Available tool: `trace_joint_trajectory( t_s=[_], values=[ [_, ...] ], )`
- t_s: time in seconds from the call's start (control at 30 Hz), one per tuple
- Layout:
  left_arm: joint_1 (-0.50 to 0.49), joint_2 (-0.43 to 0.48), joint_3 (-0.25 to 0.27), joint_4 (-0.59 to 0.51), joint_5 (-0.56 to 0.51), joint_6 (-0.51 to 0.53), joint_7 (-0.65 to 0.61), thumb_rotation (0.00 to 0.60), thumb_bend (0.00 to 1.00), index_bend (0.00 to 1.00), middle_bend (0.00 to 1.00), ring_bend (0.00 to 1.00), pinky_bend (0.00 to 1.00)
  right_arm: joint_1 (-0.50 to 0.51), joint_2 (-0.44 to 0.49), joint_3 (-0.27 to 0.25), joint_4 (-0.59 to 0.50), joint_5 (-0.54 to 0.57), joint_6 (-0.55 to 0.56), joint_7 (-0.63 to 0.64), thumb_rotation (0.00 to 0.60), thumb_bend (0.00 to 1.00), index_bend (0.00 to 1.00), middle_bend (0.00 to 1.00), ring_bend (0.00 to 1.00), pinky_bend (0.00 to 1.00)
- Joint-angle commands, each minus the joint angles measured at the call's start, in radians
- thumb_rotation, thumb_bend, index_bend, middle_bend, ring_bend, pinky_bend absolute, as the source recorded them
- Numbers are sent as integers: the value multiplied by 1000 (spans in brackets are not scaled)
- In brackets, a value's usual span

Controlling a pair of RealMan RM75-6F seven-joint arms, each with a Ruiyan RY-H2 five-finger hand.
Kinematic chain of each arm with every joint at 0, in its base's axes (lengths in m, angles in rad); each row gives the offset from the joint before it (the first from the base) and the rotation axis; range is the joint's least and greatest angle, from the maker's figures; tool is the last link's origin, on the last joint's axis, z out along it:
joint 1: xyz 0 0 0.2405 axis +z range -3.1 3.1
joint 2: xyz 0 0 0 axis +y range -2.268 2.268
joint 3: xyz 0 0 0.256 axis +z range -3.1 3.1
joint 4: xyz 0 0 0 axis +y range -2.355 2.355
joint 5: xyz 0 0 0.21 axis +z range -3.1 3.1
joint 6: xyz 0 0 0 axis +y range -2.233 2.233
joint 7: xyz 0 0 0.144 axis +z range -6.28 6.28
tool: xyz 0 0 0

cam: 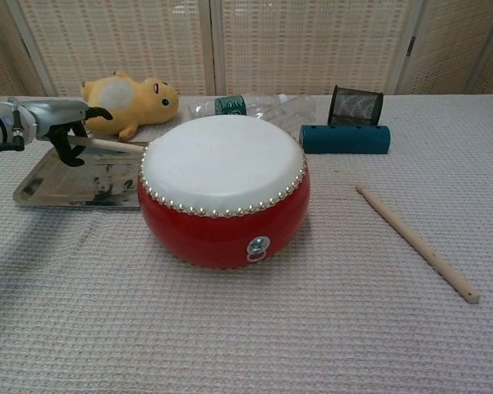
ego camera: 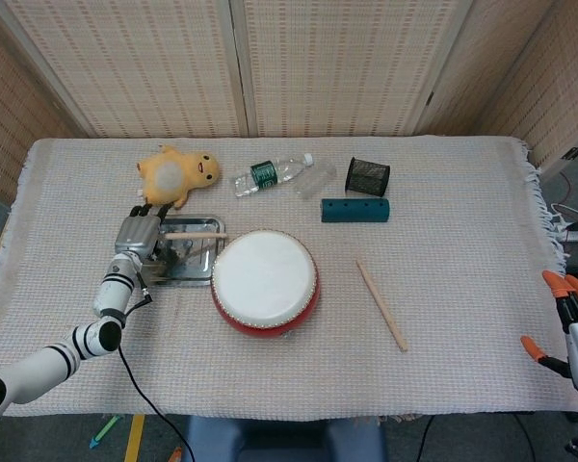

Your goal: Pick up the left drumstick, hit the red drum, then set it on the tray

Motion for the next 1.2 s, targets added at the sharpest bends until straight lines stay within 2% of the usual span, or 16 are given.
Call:
trace_joint_trajectory(
  t_s=[0.03,0.33,0.47,0.6,0.73,0.87,1.1,1.2],
  values=[
    [-1,1,2,-1,-3,-1,-4,600,280,0,0,0,27,0,1,0,-2,-1,0,-2,600,180,0,125,0,108],
    [5,11,2,-9,11,-10,-52,600,277,0,0,0,21,0,0,0,-7,-2,0,-6,600,180,0,125,0,108],
    [17,29,-15,-33,21,12,-95,600,277,0,0,0,21,0,2,0,-8,-6,2,-7,600,180,0,125,0,108],
    [64,85,-51,-128,61,81,-189,600,277,0,0,0,23,-1,8,0,-9,-5,4,-4,600,180,0,125,0,108],
    [138,174,-67,-273,126,168,-281,600,283,0,0,0,38,-1,12,-1,-7,-3,-2,10,600,180,0,125,0,108],
    [226,240,-47,-390,210,312,-316,600,332,15,33,0,49,4,18,-5,-4,-6,-15,41,600,180,0,125,0,108],
    [402,327,52,-571,384,581,-316,600,334,96,78,0,53,20,17,-21,24,-17,-55,118,600,180,0,125,0,108],
    [469,342,96,-613,446,675,-312,600,334,112,90,0,53,26,13,-28,33,-27,-66,144,600,179,0,125,0,102]
  ],
)
